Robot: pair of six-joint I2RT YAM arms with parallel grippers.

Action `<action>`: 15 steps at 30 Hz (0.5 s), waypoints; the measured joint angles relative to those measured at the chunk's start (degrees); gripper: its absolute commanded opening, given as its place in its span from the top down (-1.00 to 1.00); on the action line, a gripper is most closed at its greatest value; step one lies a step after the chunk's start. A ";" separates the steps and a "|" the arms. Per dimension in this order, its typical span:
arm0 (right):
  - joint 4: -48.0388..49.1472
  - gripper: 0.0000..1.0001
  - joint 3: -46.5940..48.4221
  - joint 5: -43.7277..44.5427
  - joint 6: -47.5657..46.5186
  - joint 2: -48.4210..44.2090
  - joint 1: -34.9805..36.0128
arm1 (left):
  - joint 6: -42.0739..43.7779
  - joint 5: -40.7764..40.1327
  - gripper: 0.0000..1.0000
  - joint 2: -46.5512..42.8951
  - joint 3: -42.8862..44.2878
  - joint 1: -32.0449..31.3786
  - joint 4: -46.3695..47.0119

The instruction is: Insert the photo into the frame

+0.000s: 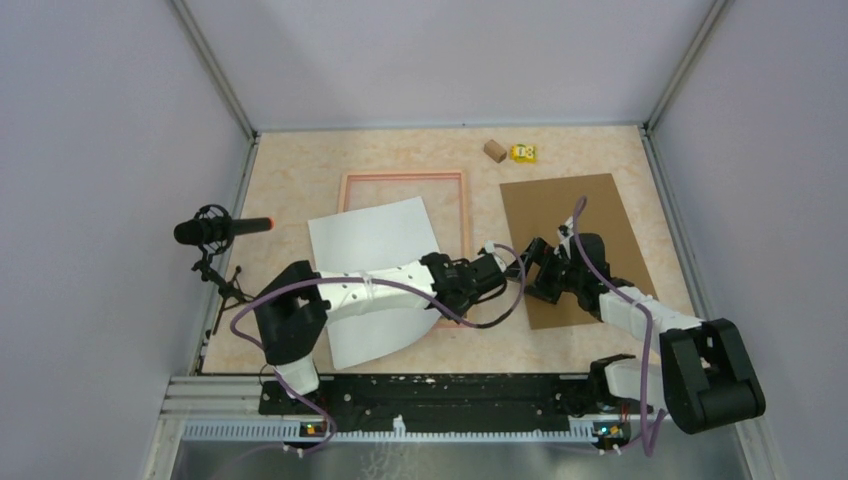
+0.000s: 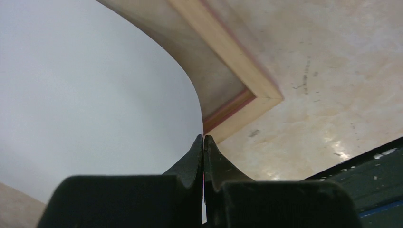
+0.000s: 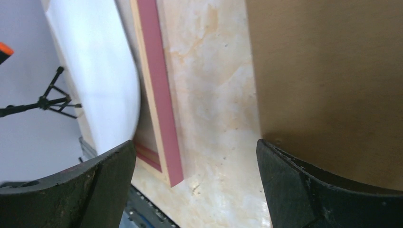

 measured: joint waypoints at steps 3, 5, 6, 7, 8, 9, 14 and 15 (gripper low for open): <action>2.99 -0.83 -0.04 -2.84 2.78 2.12 1.99 | -1.46 0.92 0.51 2.19 0.26 -3.17 1.40; 5.42 -0.79 -0.20 -4.09 5.33 3.37 4.24 | -2.58 2.10 -0.33 3.61 0.26 -5.16 1.66; 6.82 -0.78 -0.50 -4.35 6.40 3.67 4.83 | -2.60 2.67 -0.49 3.72 0.26 -5.79 1.46; 8.26 -0.76 -1.07 -4.74 7.85 3.78 5.33 | -3.21 3.65 -0.59 3.69 0.20 -6.51 1.49; 9.53 -0.74 -1.57 -4.96 9.07 3.78 5.84 | -3.76 4.50 -0.68 3.41 0.09 -6.97 1.73; 10.36 -0.72 -1.95 -5.18 10.10 3.78 6.38 | -4.22 5.22 -0.76 2.82 -0.28 -7.19 2.03; 11.13 -0.59 -2.29 -6.08 12.48 3.41 11.50 | -4.57 7.13 -0.97 -5.03 -1.57 -6.56 1.46; 10.69 -0.58 -2.29 -5.92 12.59 2.99 12.76 | -4.50 7.37 -0.97 -7.32 -1.46 -6.34 1.42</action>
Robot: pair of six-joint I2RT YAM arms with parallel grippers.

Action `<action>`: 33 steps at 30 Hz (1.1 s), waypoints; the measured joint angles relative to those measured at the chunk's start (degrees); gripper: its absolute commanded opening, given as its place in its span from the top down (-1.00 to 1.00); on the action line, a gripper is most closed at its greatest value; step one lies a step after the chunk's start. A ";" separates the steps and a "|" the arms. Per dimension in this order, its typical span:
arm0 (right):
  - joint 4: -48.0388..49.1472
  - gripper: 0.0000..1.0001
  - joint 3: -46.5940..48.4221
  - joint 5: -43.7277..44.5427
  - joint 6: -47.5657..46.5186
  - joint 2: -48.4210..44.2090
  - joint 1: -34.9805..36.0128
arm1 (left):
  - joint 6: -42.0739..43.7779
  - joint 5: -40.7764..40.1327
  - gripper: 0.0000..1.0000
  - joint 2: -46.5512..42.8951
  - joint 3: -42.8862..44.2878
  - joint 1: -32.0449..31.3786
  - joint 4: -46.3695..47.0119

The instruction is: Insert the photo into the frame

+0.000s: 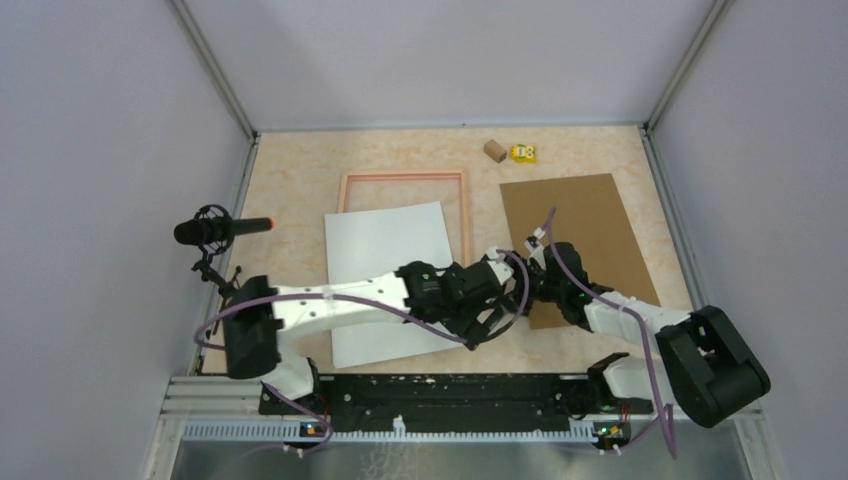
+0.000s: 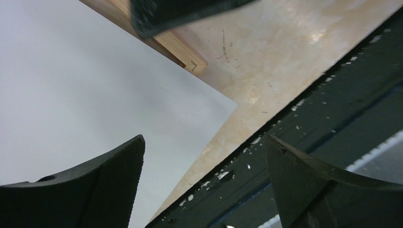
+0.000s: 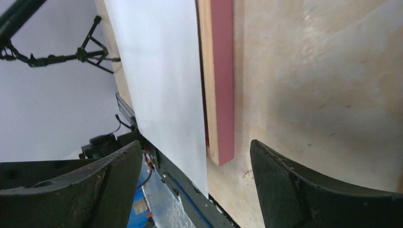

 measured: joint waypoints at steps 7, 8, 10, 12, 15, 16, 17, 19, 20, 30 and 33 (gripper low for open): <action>-5.22 -0.37 -1.11 2.67 2.14 -5.18 10.84 | 4.13 3.69 -0.97 -12.63 12.26 6.27 -0.39; -5.97 -0.37 -1.11 3.21 2.45 -5.70 11.93 | 4.79 4.22 -0.97 -12.94 14.34 7.67 -0.20; -7.06 -0.37 -1.33 4.50 3.02 -6.51 14.27 | 6.01 5.92 -0.98 -13.07 18.69 10.73 0.24; -7.87 -0.34 -1.81 5.49 3.48 -6.67 15.54 | 6.86 7.32 -0.97 -12.83 21.75 13.00 0.83; -8.81 -0.23 -1.97 6.58 3.80 -5.75 16.35 | 8.41 8.41 -0.98 -12.33 23.98 13.68 2.64; -8.61 -0.22 -1.97 6.75 3.85 -4.92 16.57 | 9.22 8.46 -0.97 -12.22 23.96 13.66 3.45; -8.48 -0.21 -1.95 6.80 3.89 -3.52 16.81 | 9.86 8.17 -0.98 -12.13 23.69 13.64 4.24; -8.26 -0.17 -1.81 6.82 3.91 -1.22 17.51 | 11.65 6.88 -0.97 -12.39 21.29 13.57 7.54; -7.69 -0.15 -1.64 6.47 4.22 0.00 18.03 | 12.59 6.01 -0.98 -12.90 19.12 13.60 9.46; 3.61 0.46 -0.48 5.86 9.25 8.02 19.56 | 18.40 -0.61 -0.97 -20.09 0.76 14.78 17.66; 6.60 0.57 -0.48 5.77 11.54 8.26 19.58 | 18.67 -1.88 -0.97 -22.84 -0.13 14.78 19.63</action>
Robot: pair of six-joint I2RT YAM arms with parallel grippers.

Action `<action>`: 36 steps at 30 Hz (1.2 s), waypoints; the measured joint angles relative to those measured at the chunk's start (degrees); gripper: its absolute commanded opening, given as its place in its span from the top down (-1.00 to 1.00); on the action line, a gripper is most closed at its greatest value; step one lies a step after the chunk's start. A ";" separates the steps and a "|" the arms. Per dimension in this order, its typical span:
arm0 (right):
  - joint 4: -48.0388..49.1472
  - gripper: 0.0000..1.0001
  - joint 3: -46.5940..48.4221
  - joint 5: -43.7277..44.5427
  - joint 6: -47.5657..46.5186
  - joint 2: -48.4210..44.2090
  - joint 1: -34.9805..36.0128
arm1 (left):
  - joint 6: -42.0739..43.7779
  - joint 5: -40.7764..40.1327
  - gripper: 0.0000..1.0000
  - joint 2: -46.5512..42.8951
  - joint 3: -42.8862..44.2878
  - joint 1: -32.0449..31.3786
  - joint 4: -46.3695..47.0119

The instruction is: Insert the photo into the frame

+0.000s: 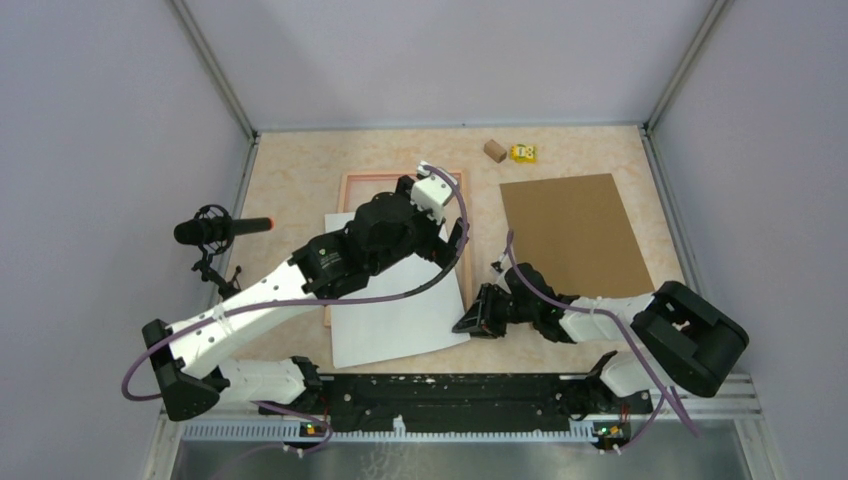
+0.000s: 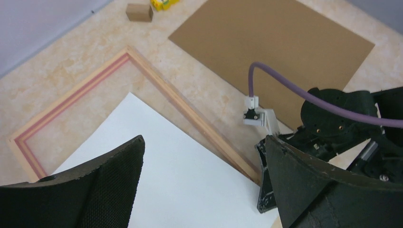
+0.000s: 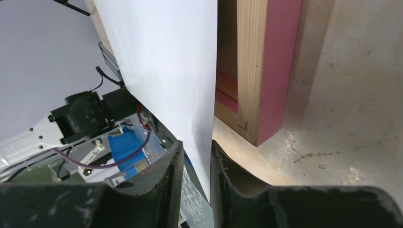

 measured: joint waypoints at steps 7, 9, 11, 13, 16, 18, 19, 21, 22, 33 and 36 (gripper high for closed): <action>-0.07 1.00 1.46 1.11 1.33 -0.33 0.17 | 1.07 -3.06 -0.97 -1.51 -0.02 0.02 2.69; 0.46 1.00 1.77 1.49 1.38 0.00 0.24 | 1.18 -3.80 -0.97 -1.51 -0.02 0.02 2.73; 1.60 1.00 1.79 2.10 1.38 0.68 0.31 | 1.18 -4.09 -0.97 -1.53 -0.02 0.07 2.93; 1.51 1.00 1.81 3.13 1.31 0.83 0.31 | 1.18 -4.09 -0.98 -1.53 -0.04 0.07 2.93; 1.11 1.00 2.08 5.77 1.16 0.74 0.33 | 1.14 -4.09 -0.97 -1.53 -0.04 0.07 2.91; 0.85 1.00 2.12 7.98 0.79 0.11 0.33 | 1.01 -4.04 -0.97 -1.53 -0.04 0.07 2.91; 0.66 1.00 2.12 8.85 0.66 -0.33 0.33 | 0.96 -4.02 -0.98 -1.53 -0.04 0.07 2.91; -0.26 1.00 2.14 11.17 0.42 -1.73 0.33 | 0.74 -3.96 -0.97 -1.53 -0.04 0.07 2.93; -0.66 1.00 2.14 12.31 0.42 -2.51 0.33 | 0.59 -3.82 -0.97 -1.53 -0.09 0.07 2.97; -4.61 1.00 0.61 23.76 2.16 -14.43 0.39 | -1.25 -2.25 -0.97 -1.51 -0.26 0.11 2.95; -7.98 1.00 0.50 26.47 2.29 -17.75 1.09 | -1.68 -2.01 -0.97 -1.51 -0.35 0.11 2.95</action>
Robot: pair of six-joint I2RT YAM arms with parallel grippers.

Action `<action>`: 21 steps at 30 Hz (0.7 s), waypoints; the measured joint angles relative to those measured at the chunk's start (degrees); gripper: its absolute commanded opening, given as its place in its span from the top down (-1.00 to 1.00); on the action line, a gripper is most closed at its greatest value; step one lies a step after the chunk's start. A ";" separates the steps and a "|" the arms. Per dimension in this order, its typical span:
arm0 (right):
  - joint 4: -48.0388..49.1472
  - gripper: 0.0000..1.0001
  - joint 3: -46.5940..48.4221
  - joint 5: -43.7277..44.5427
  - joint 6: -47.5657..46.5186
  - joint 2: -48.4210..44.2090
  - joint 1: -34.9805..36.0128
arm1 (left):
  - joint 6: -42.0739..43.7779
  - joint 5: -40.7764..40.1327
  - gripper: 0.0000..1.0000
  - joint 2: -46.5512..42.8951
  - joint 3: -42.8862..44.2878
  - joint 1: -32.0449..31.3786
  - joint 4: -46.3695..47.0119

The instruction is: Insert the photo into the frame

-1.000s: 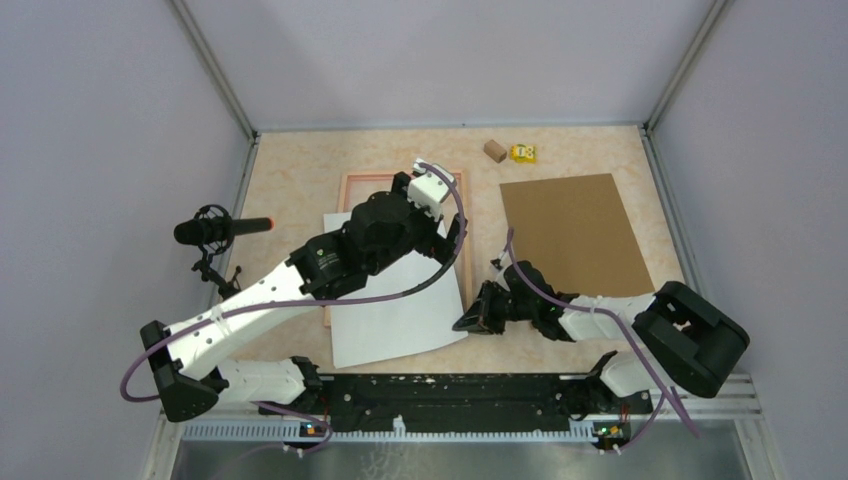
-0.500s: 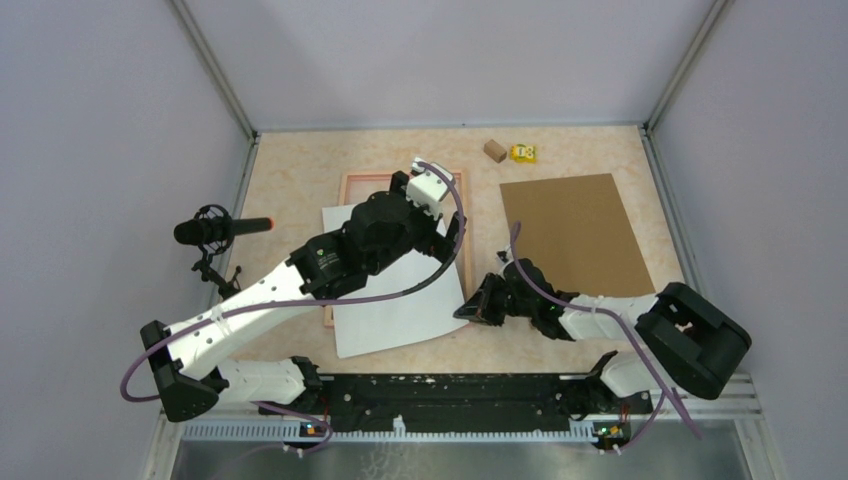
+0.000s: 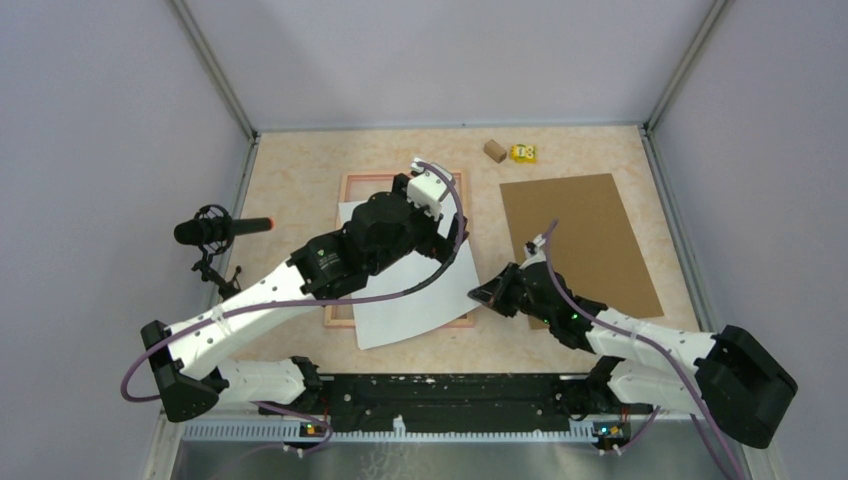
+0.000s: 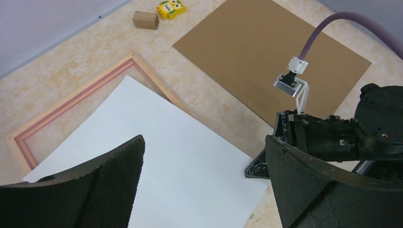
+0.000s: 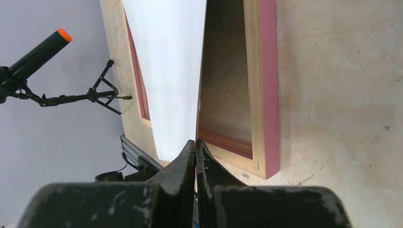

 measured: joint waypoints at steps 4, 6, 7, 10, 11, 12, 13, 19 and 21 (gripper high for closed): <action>-1.25 0.85 0.07 -1.51 -1.77 -1.14 0.79 | -0.33 0.46 -0.97 0.00 -0.02 0.00 -0.02; -0.33 0.50 0.11 -5.16 -3.04 0.98 0.81 | -0.39 0.83 -0.97 0.00 -0.02 0.00 -0.02; 0.55 0.42 0.13 -7.28 -3.54 2.64 0.83 | -0.42 0.98 -0.97 0.00 -0.02 0.00 -0.02; 3.50 0.17 1.07 -13.77 -5.81 9.40 0.85 | -0.48 1.29 -0.97 0.00 -0.02 0.22 -0.02; 4.42 0.11 1.60 -15.23 -6.27 11.47 0.90 | -0.59 1.36 -0.97 0.00 -0.02 0.31 -0.02; 5.57 0.09 2.05 -16.52 -6.99 13.44 0.92 | -0.66 1.51 -0.97 0.00 -0.02 0.37 0.00; 7.08 0.08 2.75 -17.92 -7.65 15.63 0.94 | -0.72 1.53 -0.97 0.00 -0.04 0.39 -0.02; 13.40 0.02 8.98 -20.81 -8.90 24.33 0.94 | -1.22 1.73 -0.97 0.00 -0.07 0.52 -0.02; 15.45 0.01 10.80 -20.74 -8.17 26.80 0.61 | -1.27 1.70 -0.97 0.00 -0.07 0.52 -0.02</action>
